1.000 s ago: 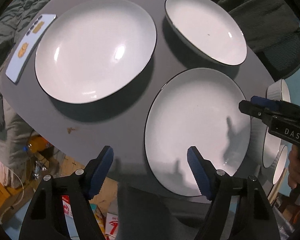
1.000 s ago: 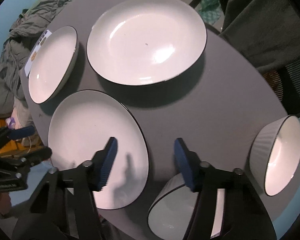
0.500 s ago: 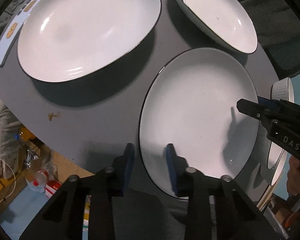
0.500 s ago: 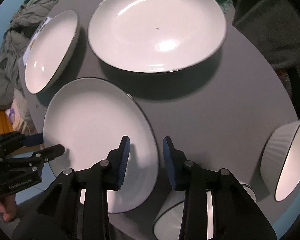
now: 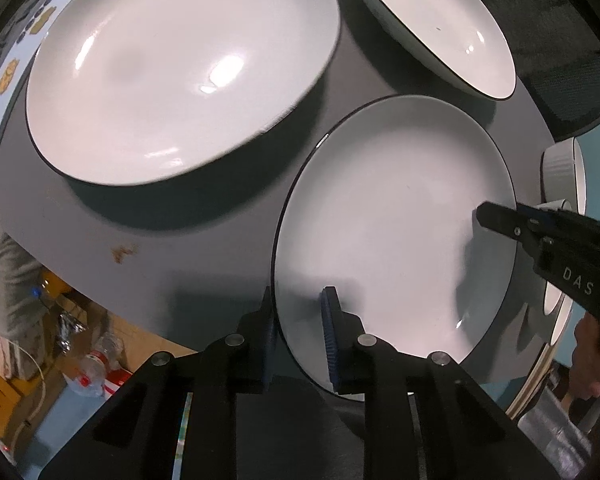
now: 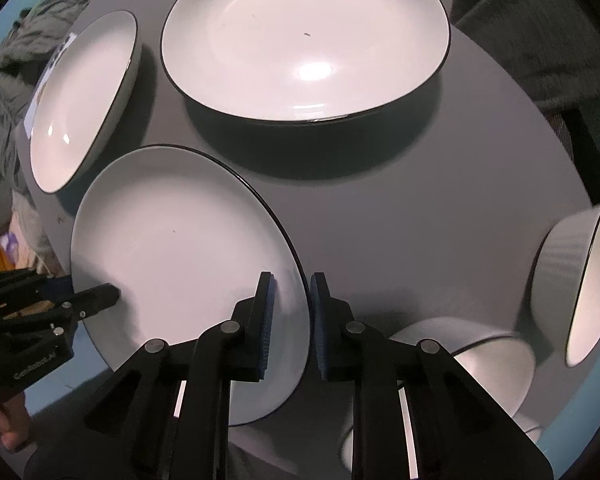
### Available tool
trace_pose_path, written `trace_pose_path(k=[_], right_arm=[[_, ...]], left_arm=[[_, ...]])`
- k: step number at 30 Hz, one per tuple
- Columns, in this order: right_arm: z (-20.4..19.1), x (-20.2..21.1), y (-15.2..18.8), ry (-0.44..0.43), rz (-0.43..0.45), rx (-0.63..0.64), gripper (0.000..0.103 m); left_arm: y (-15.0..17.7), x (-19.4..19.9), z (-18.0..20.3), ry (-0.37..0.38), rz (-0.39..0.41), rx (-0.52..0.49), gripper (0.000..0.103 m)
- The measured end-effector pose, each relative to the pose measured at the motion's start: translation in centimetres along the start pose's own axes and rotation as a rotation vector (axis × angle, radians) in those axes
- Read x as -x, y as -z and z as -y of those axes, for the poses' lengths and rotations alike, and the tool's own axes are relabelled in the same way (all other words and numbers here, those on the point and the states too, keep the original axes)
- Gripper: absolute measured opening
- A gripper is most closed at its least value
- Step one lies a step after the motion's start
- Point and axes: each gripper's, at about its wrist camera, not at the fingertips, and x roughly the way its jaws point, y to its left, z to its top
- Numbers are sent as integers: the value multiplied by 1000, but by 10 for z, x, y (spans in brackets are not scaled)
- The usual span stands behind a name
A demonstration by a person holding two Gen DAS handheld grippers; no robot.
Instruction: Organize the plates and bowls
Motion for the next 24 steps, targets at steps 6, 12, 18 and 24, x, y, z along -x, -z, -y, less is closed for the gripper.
trace_pose_path(k=[6,12,18,24], right_arm=[[19,-1,25,-58,9,-137,18],[36,-4,57,-126,38,-293,18],[60,-13,87,-207,107,-447,18],[74,-11,105,-215,143,-516,18]], left_arm=[[-8,0,-3,-28,-15,-97,21],[-19,3,9,-65,-31,-204,21],[-22,3,30,-83,-45,-291,21],[-25,-3,48,-102,-40,-367,23]])
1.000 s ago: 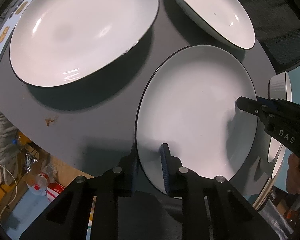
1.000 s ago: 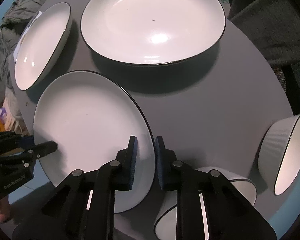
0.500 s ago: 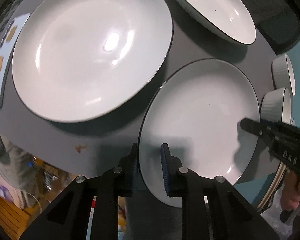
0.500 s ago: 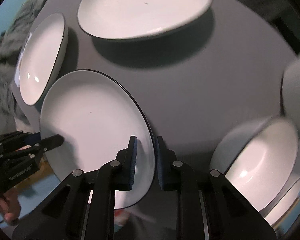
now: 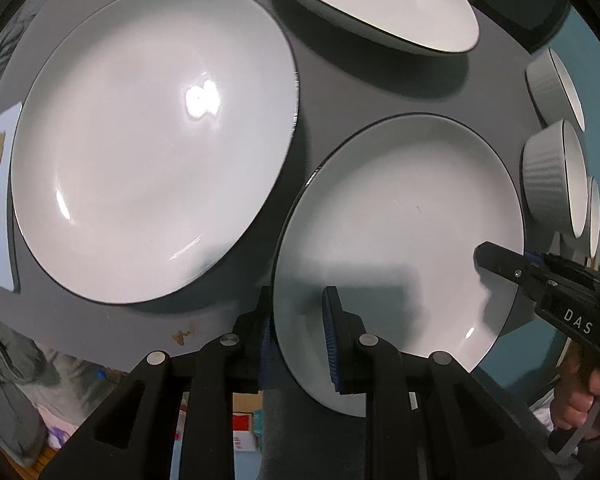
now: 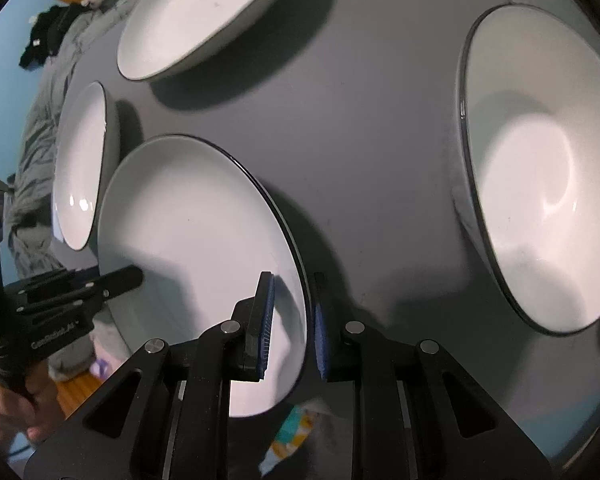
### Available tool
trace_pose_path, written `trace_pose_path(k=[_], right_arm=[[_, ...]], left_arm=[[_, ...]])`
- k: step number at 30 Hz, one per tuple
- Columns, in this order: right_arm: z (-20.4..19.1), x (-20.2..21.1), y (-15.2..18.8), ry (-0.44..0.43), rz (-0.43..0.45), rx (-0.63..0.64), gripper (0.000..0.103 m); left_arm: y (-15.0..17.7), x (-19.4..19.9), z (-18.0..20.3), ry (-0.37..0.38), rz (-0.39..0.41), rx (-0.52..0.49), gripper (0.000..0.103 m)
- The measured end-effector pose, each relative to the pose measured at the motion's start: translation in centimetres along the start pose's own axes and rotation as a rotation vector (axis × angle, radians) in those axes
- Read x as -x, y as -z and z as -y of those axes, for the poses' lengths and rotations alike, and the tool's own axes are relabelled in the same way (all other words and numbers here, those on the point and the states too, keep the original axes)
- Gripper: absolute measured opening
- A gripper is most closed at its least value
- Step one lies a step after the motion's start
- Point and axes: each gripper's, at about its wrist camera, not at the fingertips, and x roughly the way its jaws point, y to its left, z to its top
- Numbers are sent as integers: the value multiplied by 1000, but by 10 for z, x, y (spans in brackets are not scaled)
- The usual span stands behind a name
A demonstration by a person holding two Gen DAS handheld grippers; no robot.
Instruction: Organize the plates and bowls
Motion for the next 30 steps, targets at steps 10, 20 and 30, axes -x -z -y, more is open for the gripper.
trace_pose_path(k=[10,20,30], right_arm=[[15,31,9,-13,40,-82,18],[-9,31,20,23,68,-96,17],[-34,30,27,38,64,-95,14]], left_arm=[[-10,-11,24,8,-6,-92,35],[-12,-13,42,-10,3,-122,26],[-20,-8,48,18,-3,-119,24]])
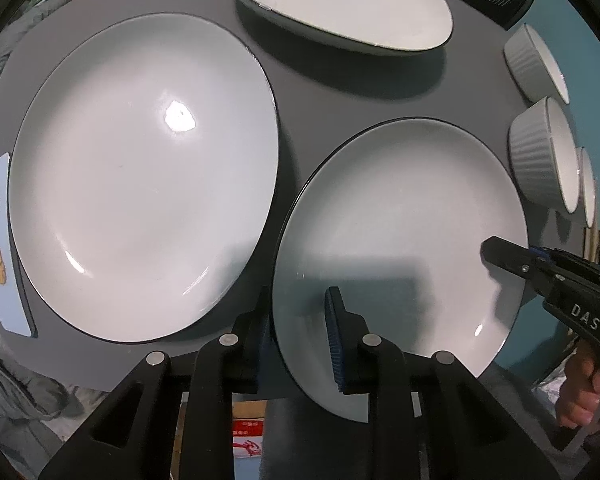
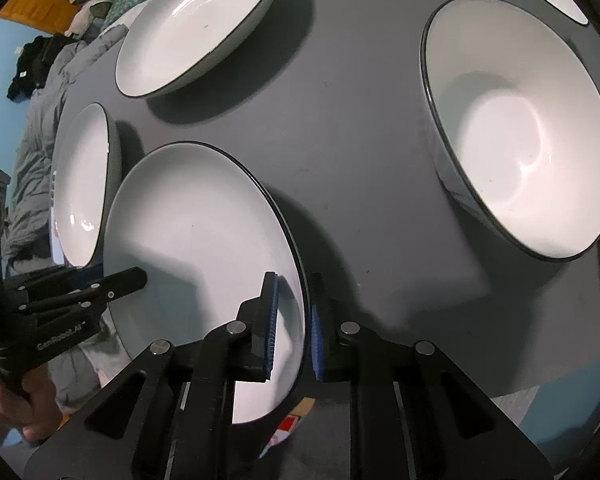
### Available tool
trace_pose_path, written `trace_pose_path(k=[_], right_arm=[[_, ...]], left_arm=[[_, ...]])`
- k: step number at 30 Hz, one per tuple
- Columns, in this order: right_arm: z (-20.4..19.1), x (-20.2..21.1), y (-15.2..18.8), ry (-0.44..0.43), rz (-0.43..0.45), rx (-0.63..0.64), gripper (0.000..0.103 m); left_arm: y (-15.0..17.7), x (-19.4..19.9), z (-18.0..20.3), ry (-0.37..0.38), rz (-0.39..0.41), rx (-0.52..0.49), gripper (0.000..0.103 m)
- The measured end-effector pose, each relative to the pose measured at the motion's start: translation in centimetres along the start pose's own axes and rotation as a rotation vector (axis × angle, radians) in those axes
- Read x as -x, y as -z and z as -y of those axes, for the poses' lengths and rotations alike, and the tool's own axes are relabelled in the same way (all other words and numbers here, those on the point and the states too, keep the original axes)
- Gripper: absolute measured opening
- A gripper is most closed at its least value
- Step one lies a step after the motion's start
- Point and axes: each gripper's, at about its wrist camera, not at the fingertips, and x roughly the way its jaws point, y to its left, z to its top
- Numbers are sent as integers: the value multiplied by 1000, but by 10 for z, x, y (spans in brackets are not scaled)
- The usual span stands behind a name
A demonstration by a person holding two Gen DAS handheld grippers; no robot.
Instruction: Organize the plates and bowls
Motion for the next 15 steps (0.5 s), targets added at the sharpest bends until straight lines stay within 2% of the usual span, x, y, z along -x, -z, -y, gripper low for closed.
trace_pose_path(k=[12,15], right_arm=[[-12,10,-2,-9,42,-28,14],[-15,20,-5,-7,57,-35,14]], left_arm=[[-24,21,30,48,48,-17,24],[-36,34,19,44,71,-23,24]])
